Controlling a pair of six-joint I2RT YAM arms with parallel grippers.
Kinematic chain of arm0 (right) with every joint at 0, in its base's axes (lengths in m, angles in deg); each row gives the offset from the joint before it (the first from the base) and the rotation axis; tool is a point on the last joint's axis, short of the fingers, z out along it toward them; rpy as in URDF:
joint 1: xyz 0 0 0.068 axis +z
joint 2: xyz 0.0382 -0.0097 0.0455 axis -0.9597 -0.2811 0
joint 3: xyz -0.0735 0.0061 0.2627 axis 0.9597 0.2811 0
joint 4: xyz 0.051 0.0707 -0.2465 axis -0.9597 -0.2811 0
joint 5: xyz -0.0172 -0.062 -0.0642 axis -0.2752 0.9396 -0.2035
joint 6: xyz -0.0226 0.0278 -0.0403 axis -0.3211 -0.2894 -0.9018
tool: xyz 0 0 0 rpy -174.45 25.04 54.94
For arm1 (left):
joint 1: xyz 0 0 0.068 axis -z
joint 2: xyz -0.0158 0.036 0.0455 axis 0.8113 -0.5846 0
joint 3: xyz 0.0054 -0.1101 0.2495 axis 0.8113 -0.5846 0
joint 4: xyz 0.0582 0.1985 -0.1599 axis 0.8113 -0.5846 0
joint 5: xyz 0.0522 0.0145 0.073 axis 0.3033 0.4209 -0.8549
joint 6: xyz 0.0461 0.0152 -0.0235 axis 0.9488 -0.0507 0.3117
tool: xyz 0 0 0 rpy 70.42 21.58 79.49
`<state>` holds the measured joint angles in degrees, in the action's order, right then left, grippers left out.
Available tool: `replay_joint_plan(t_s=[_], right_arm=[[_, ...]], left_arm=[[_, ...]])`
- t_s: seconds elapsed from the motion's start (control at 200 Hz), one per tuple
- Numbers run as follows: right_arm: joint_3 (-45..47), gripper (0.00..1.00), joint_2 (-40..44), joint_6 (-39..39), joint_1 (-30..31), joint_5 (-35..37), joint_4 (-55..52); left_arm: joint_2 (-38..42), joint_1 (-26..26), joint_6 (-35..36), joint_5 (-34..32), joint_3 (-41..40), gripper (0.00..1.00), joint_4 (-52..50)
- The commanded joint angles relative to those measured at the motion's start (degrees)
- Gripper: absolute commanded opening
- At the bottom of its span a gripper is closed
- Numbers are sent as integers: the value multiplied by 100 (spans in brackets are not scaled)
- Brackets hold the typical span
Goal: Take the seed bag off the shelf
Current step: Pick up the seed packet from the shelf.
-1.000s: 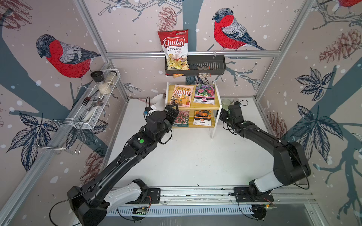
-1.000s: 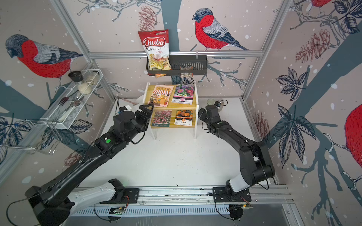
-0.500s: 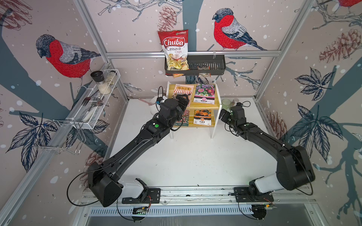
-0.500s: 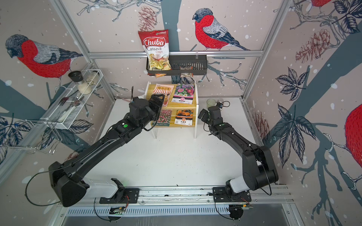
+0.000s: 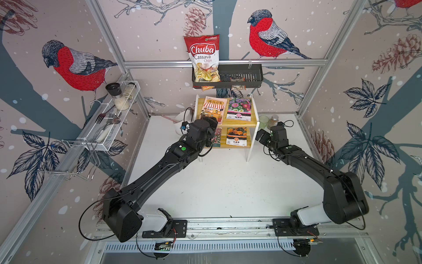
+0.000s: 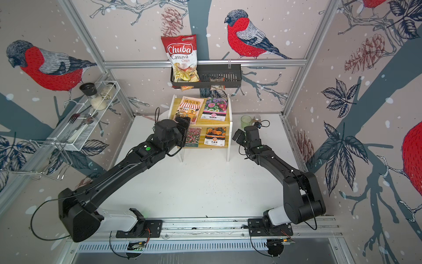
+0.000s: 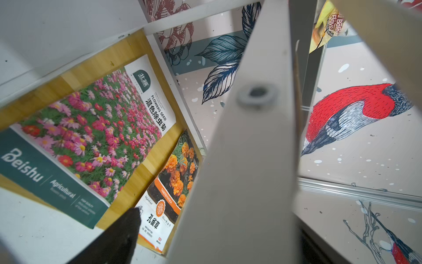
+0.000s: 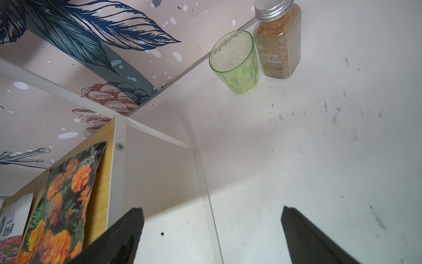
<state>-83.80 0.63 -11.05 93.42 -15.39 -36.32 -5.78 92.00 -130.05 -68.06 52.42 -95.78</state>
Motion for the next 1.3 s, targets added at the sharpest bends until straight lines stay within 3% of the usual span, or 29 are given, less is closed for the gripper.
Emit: replay_joint_plan(t_s=[0.0, 0.11, 0.24, 0.505, 0.62, 0.885, 1.031, 1.296], right_arm=[[34, 100, 7, 116, 2, -58, 112], [51, 100, 12, 142, 3, -69, 111], [101, 100, 37, 151, 11, -69, 122], [168, 100, 38, 178, 11, -74, 138], [164, 100, 43, 178, 7, -85, 138], [149, 100, 51, 152, 5, -63, 78], [157, 100, 65, 143, 6, -67, 59], [148, 100, 20, 150, 11, -79, 59]], left_arm=[[18, -2, -120, 39, -28, 95, -350], [18, -3, -114, 108, 15, 87, -459], [63, -1, -48, 158, 31, 69, -551], [74, -3, 226, 362, 395, 59, -744], [31, 1, 266, 566, 474, 48, -730], [130, 21, 279, 689, 470, 41, -809], [251, 58, 239, 720, 356, 44, -809], [450, 78, 244, 616, 283, 40, -854]])
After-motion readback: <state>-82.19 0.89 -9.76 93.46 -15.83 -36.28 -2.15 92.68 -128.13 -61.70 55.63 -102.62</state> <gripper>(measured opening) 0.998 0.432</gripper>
